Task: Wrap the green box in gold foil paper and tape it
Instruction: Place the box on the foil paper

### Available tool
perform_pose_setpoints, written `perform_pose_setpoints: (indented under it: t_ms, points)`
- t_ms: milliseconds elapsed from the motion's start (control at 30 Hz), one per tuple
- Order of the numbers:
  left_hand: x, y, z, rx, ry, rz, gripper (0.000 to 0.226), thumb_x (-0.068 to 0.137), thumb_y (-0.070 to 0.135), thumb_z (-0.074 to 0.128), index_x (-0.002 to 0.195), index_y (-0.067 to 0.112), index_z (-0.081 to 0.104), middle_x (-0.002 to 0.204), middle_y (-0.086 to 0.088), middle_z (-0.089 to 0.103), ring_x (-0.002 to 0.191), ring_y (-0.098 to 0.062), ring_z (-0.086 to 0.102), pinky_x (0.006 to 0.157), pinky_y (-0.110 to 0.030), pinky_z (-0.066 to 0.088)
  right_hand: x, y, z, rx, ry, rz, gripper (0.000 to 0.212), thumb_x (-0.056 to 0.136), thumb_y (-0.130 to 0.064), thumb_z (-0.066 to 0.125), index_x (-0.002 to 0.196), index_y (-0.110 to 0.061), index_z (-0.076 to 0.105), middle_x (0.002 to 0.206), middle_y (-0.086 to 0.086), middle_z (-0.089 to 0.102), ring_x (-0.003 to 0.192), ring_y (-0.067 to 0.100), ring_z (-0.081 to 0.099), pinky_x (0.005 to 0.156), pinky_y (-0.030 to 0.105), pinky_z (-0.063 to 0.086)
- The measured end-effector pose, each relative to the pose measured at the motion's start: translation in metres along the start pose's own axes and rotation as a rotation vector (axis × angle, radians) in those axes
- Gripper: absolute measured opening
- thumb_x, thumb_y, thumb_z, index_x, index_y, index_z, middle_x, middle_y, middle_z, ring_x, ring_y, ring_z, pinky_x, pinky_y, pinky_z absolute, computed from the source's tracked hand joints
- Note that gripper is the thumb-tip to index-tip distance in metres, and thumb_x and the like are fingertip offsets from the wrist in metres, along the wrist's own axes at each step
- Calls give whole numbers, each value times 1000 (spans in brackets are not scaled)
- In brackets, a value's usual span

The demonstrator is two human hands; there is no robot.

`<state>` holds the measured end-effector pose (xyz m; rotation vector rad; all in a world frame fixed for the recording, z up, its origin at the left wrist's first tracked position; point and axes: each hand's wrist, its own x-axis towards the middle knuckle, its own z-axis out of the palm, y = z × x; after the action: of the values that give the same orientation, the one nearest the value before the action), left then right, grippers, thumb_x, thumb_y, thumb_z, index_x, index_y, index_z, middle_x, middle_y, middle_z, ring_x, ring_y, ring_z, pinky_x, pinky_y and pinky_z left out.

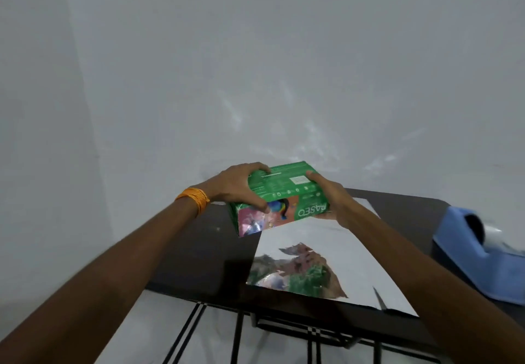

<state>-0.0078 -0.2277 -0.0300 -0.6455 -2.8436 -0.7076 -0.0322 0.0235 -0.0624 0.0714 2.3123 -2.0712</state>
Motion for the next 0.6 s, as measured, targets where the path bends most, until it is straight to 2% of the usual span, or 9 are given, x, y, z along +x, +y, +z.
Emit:
perform_pose_setpoints:
  t_ms: [100, 167, 267, 367, 433, 533, 600]
  points:
    - [31, 23, 18, -36, 133, 99, 96, 61, 46, 90, 143, 28, 43, 143, 2, 46, 129, -19, 44, 105, -36, 39, -2, 4, -48, 65, 166, -40, 42, 84, -48, 72, 105, -11, 68, 92, 10, 76, 80, 24, 73, 73, 40, 60]
    - [45, 36, 33, -153, 233, 48, 100, 62, 44, 91, 145, 20, 40, 145, -1, 43, 133, -19, 42, 110, -34, 36, -1, 11, -74, 118, 244, -31, 41, 84, -47, 73, 103, -11, 67, 92, 11, 75, 81, 26, 72, 73, 42, 60]
    - [59, 44, 69, -506, 153, -74, 76, 63, 41, 91, 124, 23, 50, 121, 6, 60, 108, -13, 60, 97, -34, 51, 3, 24, -101, 179, 272, 26, 35, 86, -44, 73, 97, -12, 67, 88, 10, 74, 81, 27, 71, 81, 45, 58]
    - [68, 34, 103, -694, 116, -68, 65, 59, 37, 94, 112, 17, 63, 107, 3, 71, 99, -17, 69, 86, -36, 58, 10, 37, -113, 113, 295, 46, 32, 90, -41, 69, 90, -9, 65, 82, 9, 71, 72, 23, 67, 70, 34, 55]
    - [68, 30, 114, -754, 139, -57, 58, 63, 27, 93, 112, 14, 67, 104, -1, 74, 96, -19, 72, 76, -28, 59, 17, 46, -116, 52, 310, 41, 36, 92, -42, 67, 97, -6, 66, 89, 12, 71, 74, 22, 66, 63, 30, 48]
    - [73, 22, 120, -778, 147, -72, 55, 65, 21, 92, 113, 12, 66, 96, -7, 75, 82, -20, 73, 62, -24, 55, 28, 55, -114, -22, 312, 47, 45, 91, -45, 66, 106, -2, 67, 97, 15, 74, 78, 24, 69, 65, 30, 51]
    - [80, 17, 121, -783, 118, -74, 53, 65, 20, 91, 111, 11, 67, 94, -9, 76, 80, -23, 73, 64, -28, 58, 37, 61, -114, -41, 321, 68, 49, 90, -45, 68, 109, -1, 67, 97, 16, 75, 80, 26, 72, 65, 30, 54]
